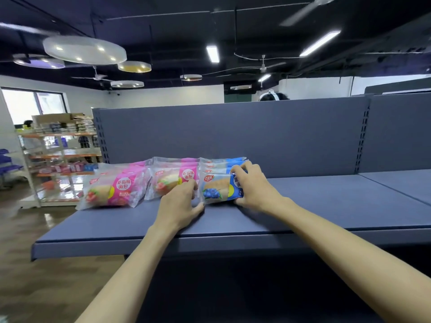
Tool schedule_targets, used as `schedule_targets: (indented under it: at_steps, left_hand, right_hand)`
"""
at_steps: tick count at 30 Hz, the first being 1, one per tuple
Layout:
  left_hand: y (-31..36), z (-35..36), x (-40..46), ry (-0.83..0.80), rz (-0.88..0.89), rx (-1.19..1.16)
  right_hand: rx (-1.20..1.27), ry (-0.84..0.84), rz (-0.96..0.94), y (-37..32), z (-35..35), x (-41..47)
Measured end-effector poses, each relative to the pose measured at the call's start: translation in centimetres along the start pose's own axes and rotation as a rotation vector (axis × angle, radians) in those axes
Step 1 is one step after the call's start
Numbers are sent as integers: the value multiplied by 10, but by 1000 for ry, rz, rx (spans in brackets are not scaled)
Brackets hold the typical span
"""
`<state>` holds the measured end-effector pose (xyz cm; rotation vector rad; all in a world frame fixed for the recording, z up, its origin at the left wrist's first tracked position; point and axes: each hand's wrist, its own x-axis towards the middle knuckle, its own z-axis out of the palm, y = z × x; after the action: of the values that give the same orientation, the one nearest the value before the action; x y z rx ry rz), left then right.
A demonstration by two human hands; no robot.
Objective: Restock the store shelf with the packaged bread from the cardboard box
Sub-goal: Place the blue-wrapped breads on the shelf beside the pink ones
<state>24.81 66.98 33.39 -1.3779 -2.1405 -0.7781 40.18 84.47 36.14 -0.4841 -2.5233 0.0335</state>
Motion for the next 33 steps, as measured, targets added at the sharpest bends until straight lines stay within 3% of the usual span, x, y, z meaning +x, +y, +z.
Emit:
schedule_targets:
  at_steps: [3,6,10,19,33]
  left_hand:
    - [-1,1,1,-1,0,16]
    - [0,1,0,4,-5,31]
    - [2,0,-1,0,-8,51]
    - [3,1,-1,5,-20,98]
    - [3,0,1,13,-23,162]
  right_hand:
    - [98,-64,-12,2,-10,-7]
    - [133,-1,-42,1,-14,-17]
    - [-41,101,-83,-8,-9,-20]
    - [-240,-220,-17,-23,15,1]
    - [-206,-178,-22,-19,21,5]
